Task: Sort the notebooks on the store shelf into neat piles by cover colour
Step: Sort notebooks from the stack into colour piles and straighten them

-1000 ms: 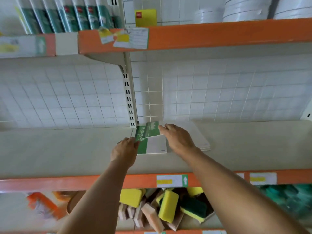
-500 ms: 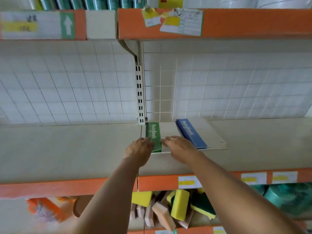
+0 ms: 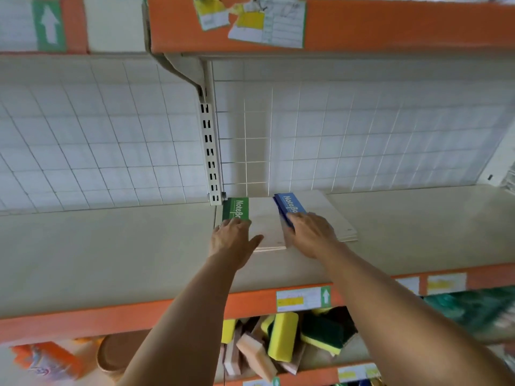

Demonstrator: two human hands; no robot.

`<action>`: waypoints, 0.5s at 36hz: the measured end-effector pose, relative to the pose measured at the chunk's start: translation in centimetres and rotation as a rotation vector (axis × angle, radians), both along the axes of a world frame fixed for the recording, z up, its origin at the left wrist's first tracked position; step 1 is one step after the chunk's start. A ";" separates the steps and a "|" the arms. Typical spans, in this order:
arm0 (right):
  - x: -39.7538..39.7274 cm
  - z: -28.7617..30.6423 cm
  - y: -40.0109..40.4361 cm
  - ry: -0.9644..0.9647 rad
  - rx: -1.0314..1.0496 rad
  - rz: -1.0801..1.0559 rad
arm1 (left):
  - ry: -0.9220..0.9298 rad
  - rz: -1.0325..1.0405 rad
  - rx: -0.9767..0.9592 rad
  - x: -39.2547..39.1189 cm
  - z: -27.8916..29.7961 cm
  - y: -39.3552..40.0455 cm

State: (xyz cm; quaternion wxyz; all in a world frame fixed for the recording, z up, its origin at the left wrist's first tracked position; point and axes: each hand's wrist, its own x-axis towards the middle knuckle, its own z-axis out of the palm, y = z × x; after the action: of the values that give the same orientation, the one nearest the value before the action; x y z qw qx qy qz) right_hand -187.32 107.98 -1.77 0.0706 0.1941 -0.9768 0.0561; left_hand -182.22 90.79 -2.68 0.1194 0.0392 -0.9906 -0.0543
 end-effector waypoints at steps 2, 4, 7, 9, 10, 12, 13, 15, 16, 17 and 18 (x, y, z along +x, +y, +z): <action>-0.7 0.1 1.9 -0.021 0.021 -0.055 | -0.004 -0.032 -0.004 -0.5 0.4 1.6; -1.5 0.0 3.7 -0.047 0.032 -0.083 | -0.024 -0.067 -0.013 -1.1 0.8 3.2; -2.5 0.0 6.0 -0.098 0.019 -0.114 | -0.072 -0.124 -0.004 -2.1 1.2 5.8; -3.1 0.0 7.0 -0.126 -0.011 -0.127 | -0.121 -0.147 0.025 -2.6 1.2 7.4; -3.3 0.0 7.4 -0.136 -0.024 -0.128 | -0.140 -0.152 0.035 -2.9 1.1 8.1; -3.9 0.0 8.2 -0.160 -0.045 -0.128 | -0.169 -0.155 0.048 -3.5 0.7 9.3; -4.2 0.0 8.4 -0.174 -0.057 -0.124 | -0.182 -0.151 0.054 -3.8 0.6 9.8; -4.7 0.1 8.9 -0.201 -0.079 -0.113 | -0.213 -0.133 0.061 -4.2 0.4 10.7; -4.9 0.2 9.1 -0.213 -0.089 -0.105 | -0.228 -0.123 0.059 -4.3 0.3 11.1; -5.1 0.1 9.3 -0.219 -0.096 -0.094 | -0.239 -0.116 0.055 -4.4 0.3 11.4; -5.2 0.1 9.5 -0.220 -0.098 -0.080 | -0.249 -0.110 0.053 -4.6 0.2 11.6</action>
State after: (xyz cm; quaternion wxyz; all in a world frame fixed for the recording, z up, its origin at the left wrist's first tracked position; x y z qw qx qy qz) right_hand -192.48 117.44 -1.65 -0.0252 0.1441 -0.9817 0.1218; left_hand -186.77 102.40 -2.47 -0.0084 -0.0055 -0.9966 -0.0818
